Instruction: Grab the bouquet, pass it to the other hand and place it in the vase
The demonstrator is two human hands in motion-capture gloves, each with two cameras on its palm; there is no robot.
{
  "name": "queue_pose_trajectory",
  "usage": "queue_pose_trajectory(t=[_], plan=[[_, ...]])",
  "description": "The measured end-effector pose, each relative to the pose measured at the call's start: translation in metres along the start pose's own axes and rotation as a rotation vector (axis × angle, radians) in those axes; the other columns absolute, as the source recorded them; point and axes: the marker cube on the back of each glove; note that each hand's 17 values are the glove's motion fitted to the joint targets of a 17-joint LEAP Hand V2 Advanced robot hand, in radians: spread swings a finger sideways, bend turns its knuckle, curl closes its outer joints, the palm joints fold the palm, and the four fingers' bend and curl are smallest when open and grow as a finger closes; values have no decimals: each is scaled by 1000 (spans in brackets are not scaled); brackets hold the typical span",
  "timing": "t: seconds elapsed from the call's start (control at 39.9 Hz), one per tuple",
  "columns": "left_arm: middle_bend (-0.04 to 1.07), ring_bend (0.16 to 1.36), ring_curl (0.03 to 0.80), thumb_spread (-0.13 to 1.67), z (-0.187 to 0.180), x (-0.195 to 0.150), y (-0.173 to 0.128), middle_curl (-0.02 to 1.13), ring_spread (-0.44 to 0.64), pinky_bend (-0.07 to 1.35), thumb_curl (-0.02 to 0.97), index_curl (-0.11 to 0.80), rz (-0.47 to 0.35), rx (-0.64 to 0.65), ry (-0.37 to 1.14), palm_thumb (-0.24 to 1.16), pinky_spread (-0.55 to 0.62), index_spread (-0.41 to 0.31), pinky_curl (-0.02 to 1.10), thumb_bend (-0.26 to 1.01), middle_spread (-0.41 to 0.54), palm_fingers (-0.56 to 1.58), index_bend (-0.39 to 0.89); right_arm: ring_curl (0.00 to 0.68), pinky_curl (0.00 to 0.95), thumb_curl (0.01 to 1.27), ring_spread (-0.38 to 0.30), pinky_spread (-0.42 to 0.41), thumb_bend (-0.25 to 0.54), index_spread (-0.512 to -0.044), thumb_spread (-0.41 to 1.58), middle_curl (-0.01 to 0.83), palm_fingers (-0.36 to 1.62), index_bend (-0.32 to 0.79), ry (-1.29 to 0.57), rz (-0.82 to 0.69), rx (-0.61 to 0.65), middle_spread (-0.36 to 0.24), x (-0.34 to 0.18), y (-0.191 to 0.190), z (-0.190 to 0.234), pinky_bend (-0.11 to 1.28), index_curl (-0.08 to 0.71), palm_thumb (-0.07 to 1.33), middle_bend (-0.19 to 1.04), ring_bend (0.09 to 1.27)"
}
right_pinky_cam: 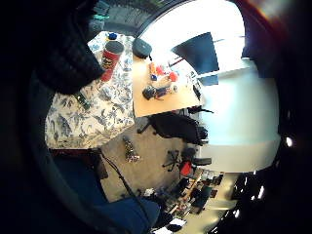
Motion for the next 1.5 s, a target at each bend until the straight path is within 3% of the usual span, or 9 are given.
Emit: queue_pose_trajectory(t=[0.25, 0.5, 0.88, 1.05, 1.28, 1.5], plan=[[195, 588, 240, 1154, 7, 4, -9, 214, 195, 372, 152, 158, 20, 1, -4, 263, 350, -1, 225, 107, 178, 239, 135, 224, 258, 146, 42, 161, 92, -367, 1085, 199, 305, 132, 29, -32, -25, -15, -15, -21, 14, 492, 150, 310, 197, 479], [188, 597, 257, 1218, 8, 18, -7, 255, 204, 369, 186, 201, 49, -7, -27, 276, 363, -1, 254, 70, 180, 227, 147, 248, 284, 176, 43, 166, 46, -379, 1148, 243, 296, 128, 216, -124, -68, -17, -39, 7, 5, 487, 175, 326, 191, 490], [194, 608, 276, 1245, -11, 42, 13, 299, 216, 370, 223, 230, 99, 31, -19, 301, 368, 12, 286, 18, 177, 209, 135, 275, 314, 212, 36, 149, -12, -381, 1177, 289, 317, 115, 147, -167, -62, -23, -60, 11, -9, 491, 188, 352, 200, 510], [196, 615, 283, 1249, -25, 61, 21, 315, 217, 372, 236, 234, 145, 64, -22, 312, 369, 24, 297, -5, 179, 199, 122, 285, 324, 221, 25, 135, -15, -372, 1185, 309, 358, 107, 0, -104, -87, -18, -61, -2, -7, 499, 186, 354, 213, 520], [222, 652, 298, 1251, -38, 92, 24, 341, 217, 405, 246, 204, 222, 158, 16, 317, 371, 55, 316, -13, 187, 157, 85, 303, 335, 249, 12, 119, 15, -259, 1206, 339, 595, 102, -194, 6, -137, 4, -56, -6, -13, 528, 197, 452, 246, 554], [236, 664, 303, 1252, -52, 120, 30, 357, 228, 423, 253, 193, 298, 262, 29, 316, 371, 63, 327, -14, 197, 141, 104, 338, 365, 269, -16, 84, 12, -204, 1223, 354, 689, 64, -379, 146, -269, 12, -54, -26, 11, 601, 182, 523, 223, 607]])
